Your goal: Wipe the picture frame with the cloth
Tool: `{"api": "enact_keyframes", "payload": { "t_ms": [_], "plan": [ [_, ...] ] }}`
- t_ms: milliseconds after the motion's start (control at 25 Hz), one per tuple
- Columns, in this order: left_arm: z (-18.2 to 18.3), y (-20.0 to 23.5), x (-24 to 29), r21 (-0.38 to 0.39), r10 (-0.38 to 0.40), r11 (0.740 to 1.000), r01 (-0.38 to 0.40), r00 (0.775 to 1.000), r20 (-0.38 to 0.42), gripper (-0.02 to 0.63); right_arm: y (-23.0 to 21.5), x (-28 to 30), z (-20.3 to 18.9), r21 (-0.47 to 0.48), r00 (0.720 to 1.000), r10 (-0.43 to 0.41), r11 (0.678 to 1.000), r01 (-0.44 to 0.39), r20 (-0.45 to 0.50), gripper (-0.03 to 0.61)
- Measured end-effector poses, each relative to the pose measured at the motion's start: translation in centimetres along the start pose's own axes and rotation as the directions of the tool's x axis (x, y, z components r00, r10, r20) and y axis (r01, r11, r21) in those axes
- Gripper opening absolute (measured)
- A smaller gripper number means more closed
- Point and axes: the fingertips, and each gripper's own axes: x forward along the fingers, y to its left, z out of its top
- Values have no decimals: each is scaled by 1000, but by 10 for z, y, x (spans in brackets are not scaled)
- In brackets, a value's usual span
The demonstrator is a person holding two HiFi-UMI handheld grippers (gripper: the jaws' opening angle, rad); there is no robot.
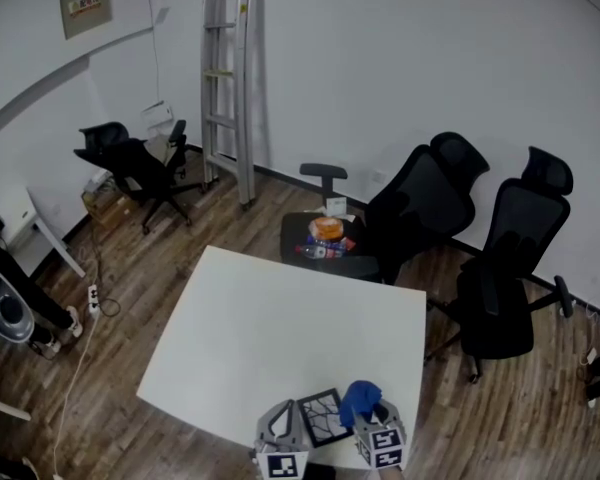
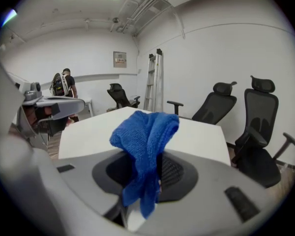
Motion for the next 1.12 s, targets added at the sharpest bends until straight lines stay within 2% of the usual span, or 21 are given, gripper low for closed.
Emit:
{"api": "enact_keyframes", "payload": {
  "t_ms": [120,240,360,440,560,720,920,1120],
  "plan": [
    [1,2,-3,-19,11,1000,-10,1000,6,3,14,-13,14,16,994,47,999,-49,98,117],
    [2,2,-8,-27,22,999,-22,1000,0,3,47,-22,28,-3,977,144,989,-146,157,117],
    [3,4,-14,-37,44,998,-44,999,5,3,85,-20,32,-58,955,254,967,-248,151,118],
    [1,7,-18,-34,55,998,-55,998,-4,3,106,-14,24,-62,943,310,951,-304,121,117],
    [-2,11,-27,-31,69,997,-69,998,-14,3,127,-5,9,-77,934,347,937,-341,83,117],
    [-3,14,-34,-28,80,996,-80,997,-22,3,120,-4,0,-120,947,311,946,-302,73,117],
    [-3,4,-29,-13,53,998,-54,998,-18,3,66,-14,-5,-40,982,168,985,-165,86,117],
    [3,-17,-20,4,2,1000,-2,1000,-1,3,9,-36,-18,33,997,29,999,-32,77,117]
  ]
}}
